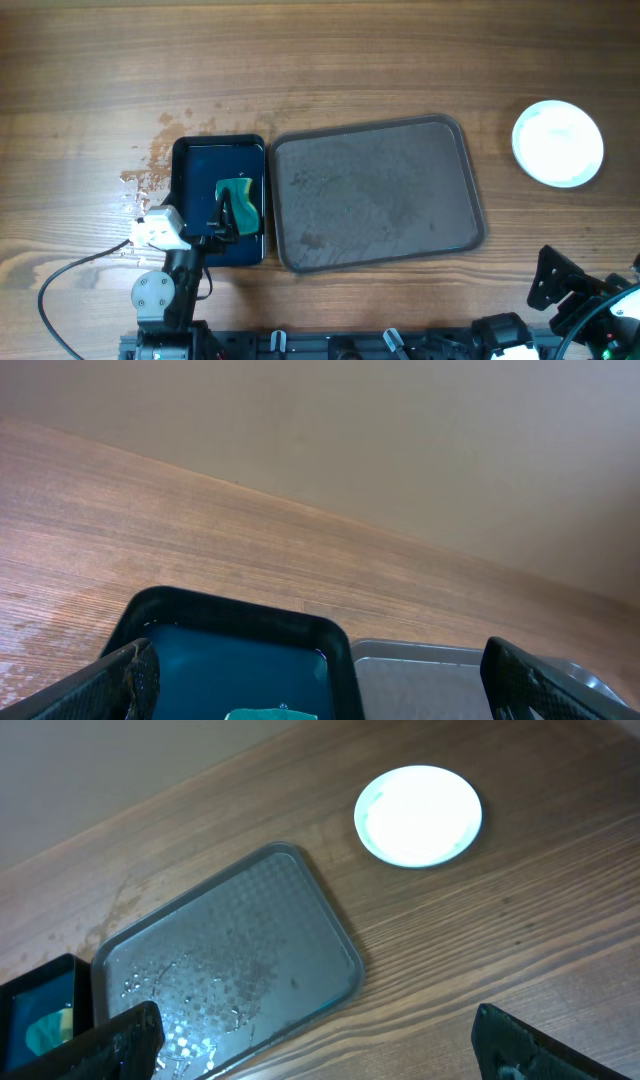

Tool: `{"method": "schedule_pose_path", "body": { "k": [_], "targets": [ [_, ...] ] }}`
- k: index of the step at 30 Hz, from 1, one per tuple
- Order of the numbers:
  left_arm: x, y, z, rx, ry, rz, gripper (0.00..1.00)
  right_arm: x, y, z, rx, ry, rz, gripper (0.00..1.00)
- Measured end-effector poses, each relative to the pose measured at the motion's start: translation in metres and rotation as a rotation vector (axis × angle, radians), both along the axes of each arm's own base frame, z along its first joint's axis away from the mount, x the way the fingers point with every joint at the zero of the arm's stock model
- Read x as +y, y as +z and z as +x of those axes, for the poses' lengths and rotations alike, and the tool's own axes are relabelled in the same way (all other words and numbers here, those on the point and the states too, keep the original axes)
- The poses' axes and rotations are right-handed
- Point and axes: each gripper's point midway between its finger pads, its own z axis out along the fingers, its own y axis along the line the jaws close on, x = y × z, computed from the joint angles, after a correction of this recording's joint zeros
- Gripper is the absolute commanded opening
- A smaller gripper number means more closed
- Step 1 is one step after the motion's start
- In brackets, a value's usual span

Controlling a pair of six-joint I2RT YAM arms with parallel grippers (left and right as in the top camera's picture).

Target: Clean dirty plates on tray and stack at the side

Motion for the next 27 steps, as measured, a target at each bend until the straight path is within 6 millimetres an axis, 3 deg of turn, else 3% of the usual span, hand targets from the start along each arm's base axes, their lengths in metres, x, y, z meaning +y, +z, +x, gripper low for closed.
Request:
{"method": "schedule_pose_path", "body": {
  "k": [23,27],
  "targets": [
    [0.0,0.0,0.0,0.0,0.0,0.0,1.0,-0.002,0.0,0.0,0.006,0.027,-0.054,1.0],
    [0.0,0.0,0.0,0.0,0.0,0.0,1.0,-0.005,0.018,0.016,-0.079,0.052,-0.139,1.0]
  ]
}}
